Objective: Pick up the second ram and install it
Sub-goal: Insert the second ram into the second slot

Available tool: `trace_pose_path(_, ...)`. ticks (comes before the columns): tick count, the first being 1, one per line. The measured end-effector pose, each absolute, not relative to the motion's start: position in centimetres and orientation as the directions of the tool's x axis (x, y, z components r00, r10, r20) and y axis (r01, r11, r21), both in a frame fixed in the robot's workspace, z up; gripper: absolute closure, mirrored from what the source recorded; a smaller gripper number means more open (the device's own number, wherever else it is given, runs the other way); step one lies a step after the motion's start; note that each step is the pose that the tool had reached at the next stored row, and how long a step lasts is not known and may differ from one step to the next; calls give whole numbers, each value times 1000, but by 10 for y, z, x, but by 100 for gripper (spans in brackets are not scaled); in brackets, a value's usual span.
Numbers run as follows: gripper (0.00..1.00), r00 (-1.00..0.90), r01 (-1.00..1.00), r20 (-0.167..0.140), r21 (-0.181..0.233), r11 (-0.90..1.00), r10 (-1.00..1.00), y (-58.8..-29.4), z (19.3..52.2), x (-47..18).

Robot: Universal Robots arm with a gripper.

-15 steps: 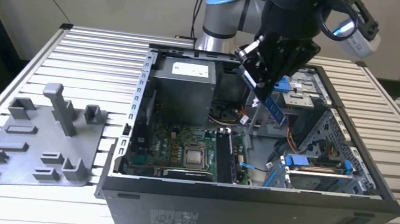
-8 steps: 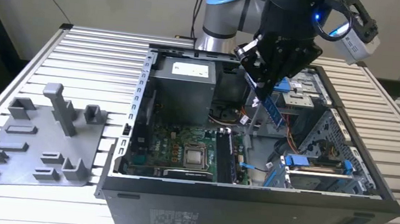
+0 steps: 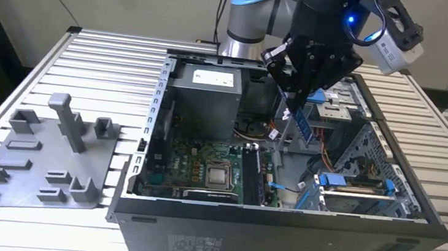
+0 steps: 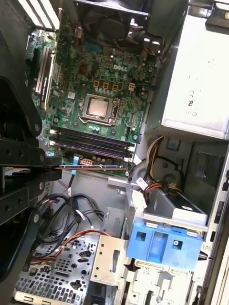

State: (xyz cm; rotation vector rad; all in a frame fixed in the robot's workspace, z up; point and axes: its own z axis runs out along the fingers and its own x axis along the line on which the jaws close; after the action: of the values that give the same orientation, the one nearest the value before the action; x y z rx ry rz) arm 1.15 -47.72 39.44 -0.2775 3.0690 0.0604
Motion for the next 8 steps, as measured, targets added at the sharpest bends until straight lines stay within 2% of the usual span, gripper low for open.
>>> trace_pose_path(8, 86, -994, -97, -63, 34, 995, -95, -477, 392, 9)
